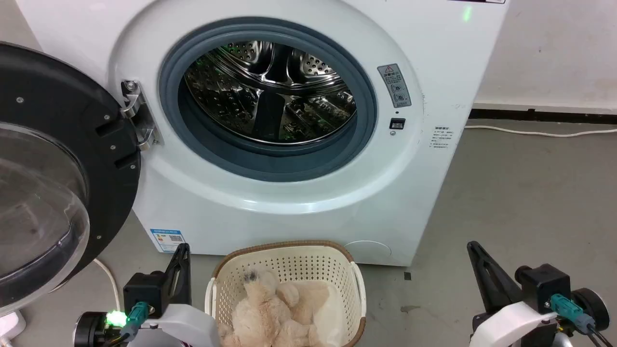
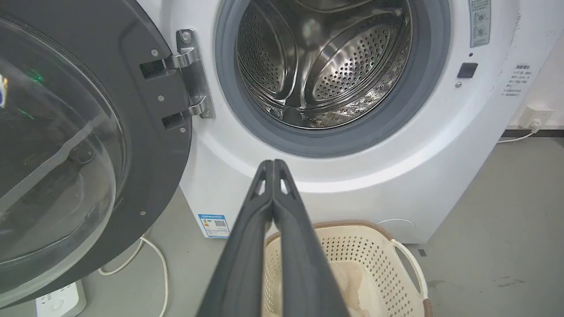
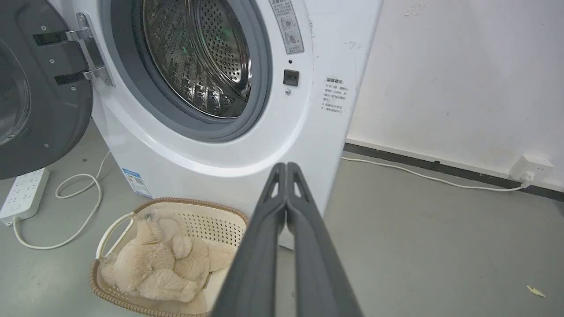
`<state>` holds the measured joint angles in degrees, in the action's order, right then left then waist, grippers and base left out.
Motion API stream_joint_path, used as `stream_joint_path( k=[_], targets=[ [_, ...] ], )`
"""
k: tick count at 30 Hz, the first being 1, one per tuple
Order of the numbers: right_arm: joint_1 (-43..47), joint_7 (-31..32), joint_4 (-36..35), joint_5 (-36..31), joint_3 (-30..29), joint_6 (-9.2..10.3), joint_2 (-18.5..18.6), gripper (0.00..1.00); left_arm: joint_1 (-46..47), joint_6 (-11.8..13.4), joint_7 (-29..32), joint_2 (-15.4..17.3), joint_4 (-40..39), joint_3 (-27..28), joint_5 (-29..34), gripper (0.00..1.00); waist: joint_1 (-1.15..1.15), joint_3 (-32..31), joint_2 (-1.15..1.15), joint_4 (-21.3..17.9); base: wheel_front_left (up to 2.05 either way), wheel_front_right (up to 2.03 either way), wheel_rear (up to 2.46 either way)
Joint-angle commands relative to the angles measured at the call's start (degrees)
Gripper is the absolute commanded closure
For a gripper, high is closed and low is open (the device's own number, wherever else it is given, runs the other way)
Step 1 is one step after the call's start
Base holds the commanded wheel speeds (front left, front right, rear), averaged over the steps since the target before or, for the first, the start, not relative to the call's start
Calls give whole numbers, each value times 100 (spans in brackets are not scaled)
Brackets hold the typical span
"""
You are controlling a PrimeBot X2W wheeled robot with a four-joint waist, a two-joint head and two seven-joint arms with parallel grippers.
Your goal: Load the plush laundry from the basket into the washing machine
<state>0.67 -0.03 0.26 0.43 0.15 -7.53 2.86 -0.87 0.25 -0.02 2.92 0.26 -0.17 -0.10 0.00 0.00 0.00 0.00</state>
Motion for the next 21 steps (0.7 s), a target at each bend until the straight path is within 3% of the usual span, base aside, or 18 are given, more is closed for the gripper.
stream_joint_path(
  k=[1, 21],
  targets=[
    [-67, 3, -26, -43, -15, 4, 1, 100, 87, -25, 2, -4, -26, 17, 10, 100, 0, 0, 0, 0, 0, 0, 0],
    [-67, 3, -26, -43, -15, 4, 1, 100, 87, -25, 2, -4, -26, 17, 10, 100, 0, 0, 0, 0, 0, 0, 0]
  ],
)
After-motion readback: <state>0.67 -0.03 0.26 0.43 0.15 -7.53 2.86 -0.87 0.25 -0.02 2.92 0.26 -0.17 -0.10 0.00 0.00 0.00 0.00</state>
